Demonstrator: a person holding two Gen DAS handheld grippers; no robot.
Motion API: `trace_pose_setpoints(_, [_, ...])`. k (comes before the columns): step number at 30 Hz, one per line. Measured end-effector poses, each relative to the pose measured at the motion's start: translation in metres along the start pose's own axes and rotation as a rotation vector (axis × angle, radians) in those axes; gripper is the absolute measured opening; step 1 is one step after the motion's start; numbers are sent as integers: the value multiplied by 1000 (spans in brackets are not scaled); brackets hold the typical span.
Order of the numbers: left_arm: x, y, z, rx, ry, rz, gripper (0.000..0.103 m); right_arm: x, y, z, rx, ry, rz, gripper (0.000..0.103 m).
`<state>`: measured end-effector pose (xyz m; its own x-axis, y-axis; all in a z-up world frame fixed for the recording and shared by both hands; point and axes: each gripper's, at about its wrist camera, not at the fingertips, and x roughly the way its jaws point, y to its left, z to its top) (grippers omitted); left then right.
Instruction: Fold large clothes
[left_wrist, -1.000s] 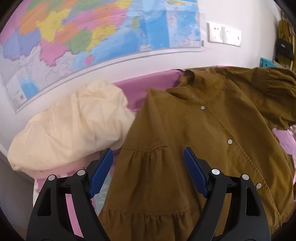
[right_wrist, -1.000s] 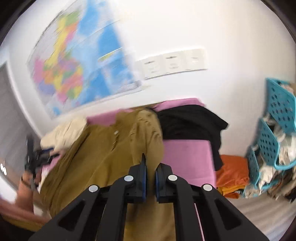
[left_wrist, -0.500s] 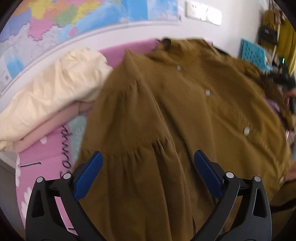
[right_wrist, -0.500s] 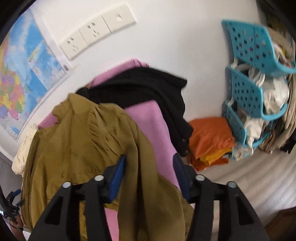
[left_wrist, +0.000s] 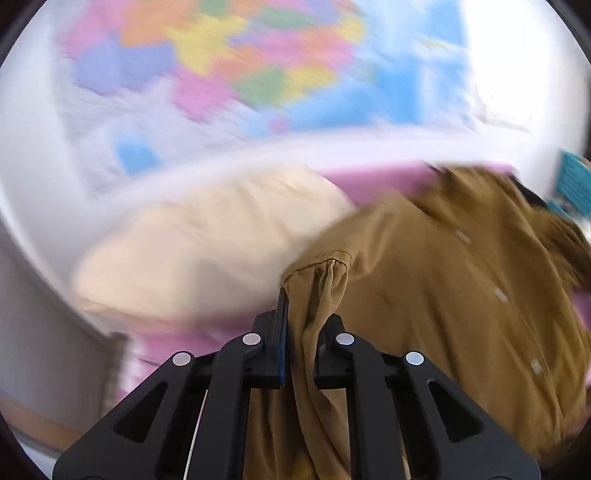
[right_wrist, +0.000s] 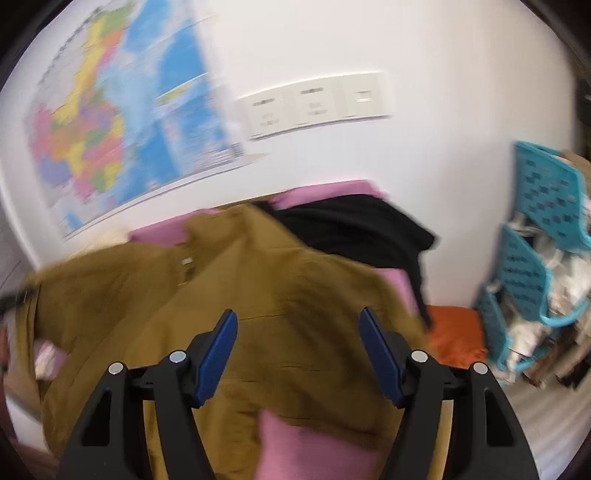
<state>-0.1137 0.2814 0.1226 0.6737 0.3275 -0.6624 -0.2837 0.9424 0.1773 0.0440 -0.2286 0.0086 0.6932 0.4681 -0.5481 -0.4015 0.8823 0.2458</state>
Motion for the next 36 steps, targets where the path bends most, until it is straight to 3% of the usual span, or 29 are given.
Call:
trace_pose_setpoints(3, [19, 24, 22, -35, 26, 110, 10, 15, 16, -3, -26, 42, 50, 67])
trace_pose_setpoints(4, [31, 25, 26, -13, 34, 181, 15, 20, 18, -6, -24, 57, 54, 67])
trace_pose_setpoints(6, [65, 23, 24, 36, 93, 333, 31, 32, 20, -13, -7, 94, 84, 67])
trace_pose_setpoints(7, [85, 17, 18, 94, 134, 470, 51, 39, 18, -18, 14, 122, 95, 67])
trace_pose_setpoints(8, [92, 14, 15, 113, 144, 529, 58, 43, 17, -23, 25, 143, 97, 67])
trace_pose_setpoints(9, [98, 8, 7, 121, 145, 541, 58, 45, 16, -28, 34, 163, 102, 67])
trace_pose_setpoints(11, [93, 2, -7, 90, 132, 499, 60, 45, 13, -38, 47, 186, 123, 67])
trace_pose_setpoints(15, [36, -9, -38, -117, -16, 65, 79, 34, 9, -61, 63, 177, 156, 70])
trace_pose_setpoints(17, [13, -18, -60, -120, -33, -143, 90, 26, 9, -75, 71, 187, 177, 72])
trace_pose_setpoints(19, [4, -34, -80, -79, -14, -194, 91, 16, 11, -90, 68, 191, 208, 72])
trace_pose_setpoints(22, [10, -58, -114, -31, 84, -292, 92, 3, 15, -114, 80, 204, 273, 73])
trace_pose_setpoints(23, [17, -65, -127, -33, 126, -323, 92, -2, 17, -121, 69, 213, 287, 73])
trace_pose_setpoints(26, [36, -74, -151, -71, 202, -389, 93, -7, 29, -143, 54, 237, 332, 87])
trace_pose_setpoints(28, [42, -76, -160, -111, 207, -467, 93, -5, 39, -155, 46, 247, 368, 88])
trace_pose_setpoints(31, [52, -82, -164, -141, 228, -511, 97, 1, 50, -162, 35, 230, 359, 87])
trace_pose_setpoints(32, [59, -87, -165, -152, 250, -534, 98, 1, 52, -163, 41, 214, 364, 81])
trace_pose_setpoints(33, [62, -93, -167, -156, 265, -547, 98, 4, 55, -163, 53, 215, 396, 52])
trace_pose_setpoints(34, [69, -99, -168, -153, 282, -547, 97, 7, 56, -164, 73, 222, 413, 38])
trace_pose_setpoints(36, [68, -112, -166, -129, 256, -504, 87, 7, 57, -164, 98, 219, 420, 29])
